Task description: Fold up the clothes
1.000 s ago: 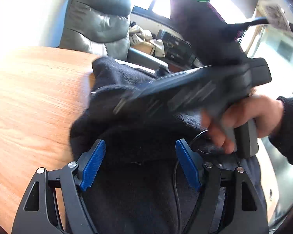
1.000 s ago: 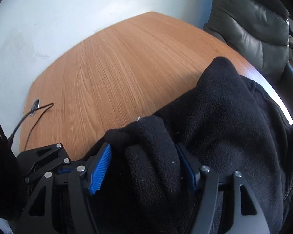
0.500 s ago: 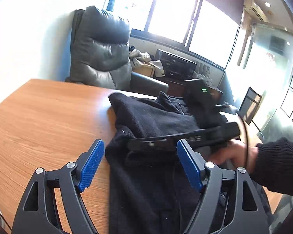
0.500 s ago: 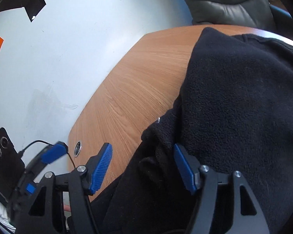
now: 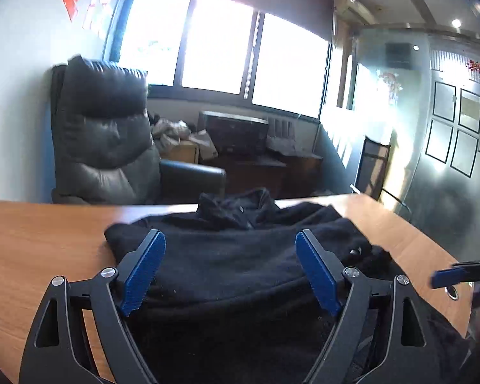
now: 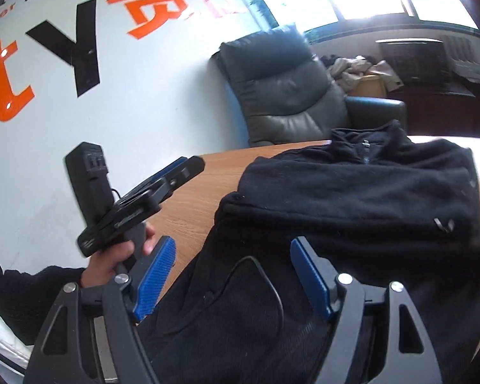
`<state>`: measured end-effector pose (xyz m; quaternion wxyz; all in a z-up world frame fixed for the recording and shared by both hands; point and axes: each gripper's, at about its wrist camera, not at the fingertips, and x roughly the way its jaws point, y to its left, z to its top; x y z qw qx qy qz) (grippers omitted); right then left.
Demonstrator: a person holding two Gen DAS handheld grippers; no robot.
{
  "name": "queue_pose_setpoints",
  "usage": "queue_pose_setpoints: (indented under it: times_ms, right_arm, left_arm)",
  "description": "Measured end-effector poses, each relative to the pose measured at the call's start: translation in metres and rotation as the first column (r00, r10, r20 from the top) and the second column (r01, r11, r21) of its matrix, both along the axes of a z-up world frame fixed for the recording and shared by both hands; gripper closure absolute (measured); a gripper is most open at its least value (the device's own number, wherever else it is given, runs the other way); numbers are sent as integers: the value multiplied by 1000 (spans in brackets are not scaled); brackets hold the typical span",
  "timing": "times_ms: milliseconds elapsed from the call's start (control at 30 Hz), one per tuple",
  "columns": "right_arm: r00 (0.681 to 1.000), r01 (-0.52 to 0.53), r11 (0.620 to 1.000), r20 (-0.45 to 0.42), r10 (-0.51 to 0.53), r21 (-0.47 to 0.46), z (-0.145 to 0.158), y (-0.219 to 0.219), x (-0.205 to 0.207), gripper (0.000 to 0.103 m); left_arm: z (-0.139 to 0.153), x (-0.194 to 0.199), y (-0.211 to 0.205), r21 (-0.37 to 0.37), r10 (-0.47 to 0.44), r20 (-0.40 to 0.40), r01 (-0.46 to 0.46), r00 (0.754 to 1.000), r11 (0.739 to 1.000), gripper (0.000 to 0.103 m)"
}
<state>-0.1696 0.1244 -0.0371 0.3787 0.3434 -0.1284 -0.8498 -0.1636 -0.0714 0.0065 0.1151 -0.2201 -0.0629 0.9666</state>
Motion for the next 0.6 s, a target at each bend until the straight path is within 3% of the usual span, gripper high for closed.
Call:
queue_pose_setpoints:
  times_ms: [67,167,333,467,600]
  right_arm:
    - [997,82,997,7,-82,-1,-3,25,35,24]
    - [979,198,980,45,-200,29,-14,58,84,24]
    - [931,351,928,60,-360,124,-19,104,132,24]
    - [916,394,897,-8,-401,198,-4,111,110,24]
    - [936,347,902,-36,-350,258,3,84,34,22]
  left_arm:
    - [-34,-20,-5,-8,41,135,-41,990,999,21]
    - [-86,-36,-12,-35,82,329,-74,941,997,30]
    - [-95,-28,-25,11,79,341,-88,937,996,31]
    - [-92,-24,-23,-9,91,330,-93,940,996,30]
    - [-67,1,-28,53,95,226,-109,970,993,27]
